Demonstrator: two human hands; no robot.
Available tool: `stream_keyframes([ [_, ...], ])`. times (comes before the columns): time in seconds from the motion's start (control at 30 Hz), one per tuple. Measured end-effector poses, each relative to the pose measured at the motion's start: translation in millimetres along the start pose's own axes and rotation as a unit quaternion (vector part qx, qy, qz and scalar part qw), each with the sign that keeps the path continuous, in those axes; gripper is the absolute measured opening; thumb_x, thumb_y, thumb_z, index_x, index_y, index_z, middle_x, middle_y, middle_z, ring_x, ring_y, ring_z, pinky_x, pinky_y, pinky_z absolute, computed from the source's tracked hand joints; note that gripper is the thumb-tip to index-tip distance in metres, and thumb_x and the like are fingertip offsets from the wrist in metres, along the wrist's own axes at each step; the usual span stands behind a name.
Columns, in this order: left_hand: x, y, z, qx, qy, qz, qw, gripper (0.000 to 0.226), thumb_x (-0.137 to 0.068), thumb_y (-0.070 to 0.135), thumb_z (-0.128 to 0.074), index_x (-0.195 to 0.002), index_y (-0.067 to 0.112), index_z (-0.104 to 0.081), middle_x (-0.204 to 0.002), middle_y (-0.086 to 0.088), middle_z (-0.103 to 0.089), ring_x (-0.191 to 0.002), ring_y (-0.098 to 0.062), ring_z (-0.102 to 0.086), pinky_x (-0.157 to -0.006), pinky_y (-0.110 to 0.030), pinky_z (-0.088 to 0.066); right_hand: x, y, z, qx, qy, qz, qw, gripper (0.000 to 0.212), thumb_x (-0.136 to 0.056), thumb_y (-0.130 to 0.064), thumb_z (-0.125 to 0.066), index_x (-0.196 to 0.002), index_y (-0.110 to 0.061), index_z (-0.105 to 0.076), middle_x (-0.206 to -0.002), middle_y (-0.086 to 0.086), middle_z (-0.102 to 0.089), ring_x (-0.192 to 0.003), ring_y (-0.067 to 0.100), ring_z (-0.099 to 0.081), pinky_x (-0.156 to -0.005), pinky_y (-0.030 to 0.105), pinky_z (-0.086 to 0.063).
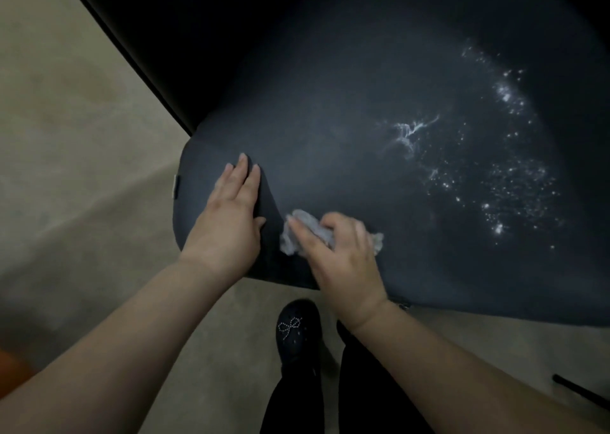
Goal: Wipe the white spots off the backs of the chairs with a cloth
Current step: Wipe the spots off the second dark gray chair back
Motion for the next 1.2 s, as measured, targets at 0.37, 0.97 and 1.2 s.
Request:
stream_keyframes([
  [0.37, -1, 36, -6, 0.019, 0.015, 0.012, 1.000, 0.065, -0.096, 0.031, -0.049, -0.152, 0.018, -0.018, -0.161, 0.003, -0.001, -0.147, -0.016, 0.002, -0.120, -0.035, -0.005, -22, 54, 29, 0.027, 0.079, -0.094, 0.992, 0.048, -0.081, -0.006, -0.065, -0.128, -0.020, -0.062, -0.102, 0.022, -0.054, -0.088, 0.036, -0.046, -0.077, 0.041, -0.043],
  [0.97, -66, 81, 7, 0.017, 0.024, 0.015, 0.999, 0.057, -0.098, 0.029, -0.045, -0.150, 0.019, -0.025, -0.161, 0.002, -0.003, -0.147, -0.017, 0.002, -0.120, -0.037, -0.006, -118, 109, 50, 0.023, 0.038, -0.051, 0.998, 0.049, -0.077, -0.009, -0.074, -0.122, -0.023, -0.066, -0.102, 0.021, -0.057, -0.085, 0.039, -0.052, -0.074, 0.042, -0.046],
  [1.2, -82, 96, 9, 0.033, 0.033, 0.035, 0.998, 0.058, -0.098, 0.031, -0.045, -0.150, 0.019, -0.024, -0.161, 0.003, -0.003, -0.147, -0.017, 0.002, -0.120, -0.039, -0.008, -74, 150, 78, 0.028, 0.104, -0.187, 0.976, 0.052, -0.078, -0.006, -0.072, -0.127, -0.021, -0.062, -0.103, 0.022, -0.053, -0.087, 0.038, -0.048, -0.077, 0.041, -0.043],
])
Point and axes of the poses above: each hand's wrist, its own x-axis away from the middle knuckle, its own z-axis out of the back of the hand, y = z × x, the point moved 6 cm from there along -x, towards the middle knuckle
